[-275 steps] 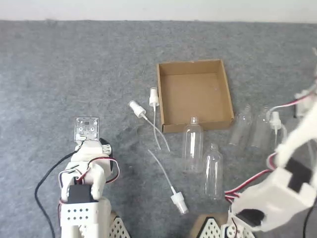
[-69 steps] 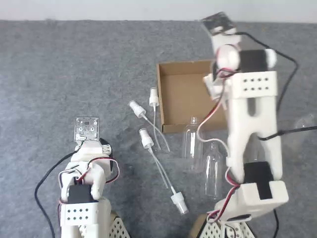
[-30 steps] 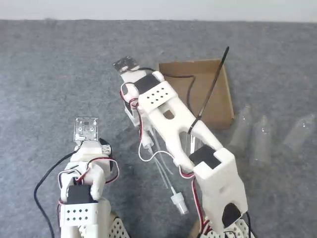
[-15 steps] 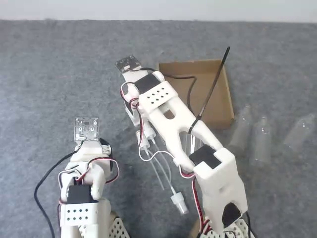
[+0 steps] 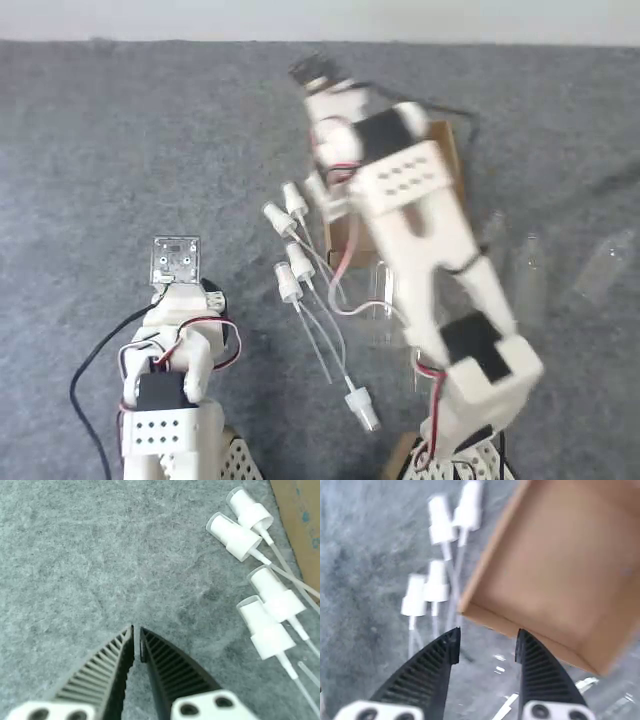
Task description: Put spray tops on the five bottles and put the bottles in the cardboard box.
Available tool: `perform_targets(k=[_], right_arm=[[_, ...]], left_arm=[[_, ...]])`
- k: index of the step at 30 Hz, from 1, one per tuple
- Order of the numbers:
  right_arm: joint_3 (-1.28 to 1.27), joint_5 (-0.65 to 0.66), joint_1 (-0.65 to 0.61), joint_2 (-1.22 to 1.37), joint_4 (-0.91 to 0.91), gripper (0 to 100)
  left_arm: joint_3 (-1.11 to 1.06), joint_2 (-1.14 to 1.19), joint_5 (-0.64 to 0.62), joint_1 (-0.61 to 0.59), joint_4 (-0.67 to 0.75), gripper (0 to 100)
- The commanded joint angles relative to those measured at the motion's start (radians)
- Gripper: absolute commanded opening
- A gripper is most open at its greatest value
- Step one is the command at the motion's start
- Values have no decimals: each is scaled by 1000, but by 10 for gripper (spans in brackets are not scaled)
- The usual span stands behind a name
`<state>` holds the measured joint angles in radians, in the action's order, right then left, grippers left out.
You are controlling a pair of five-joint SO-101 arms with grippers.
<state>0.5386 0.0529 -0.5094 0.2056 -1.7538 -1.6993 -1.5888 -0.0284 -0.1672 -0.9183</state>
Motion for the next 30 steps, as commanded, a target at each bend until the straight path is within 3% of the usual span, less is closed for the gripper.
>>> perform_targets(k=[1,12,19,30], right_arm=[[-69,63,145,-205,-41,145],[-422,322,510,-507,-35,148],[-585,439,774,-559,93,149],[-767,520,963,-565,311,149]], left_arm=[[7,0,-3,-2,-3,12],[7,0,-3,-2,-3,12],[7,0,-3,-2,-3,12],[7,0,-3,-2,-3,12]])
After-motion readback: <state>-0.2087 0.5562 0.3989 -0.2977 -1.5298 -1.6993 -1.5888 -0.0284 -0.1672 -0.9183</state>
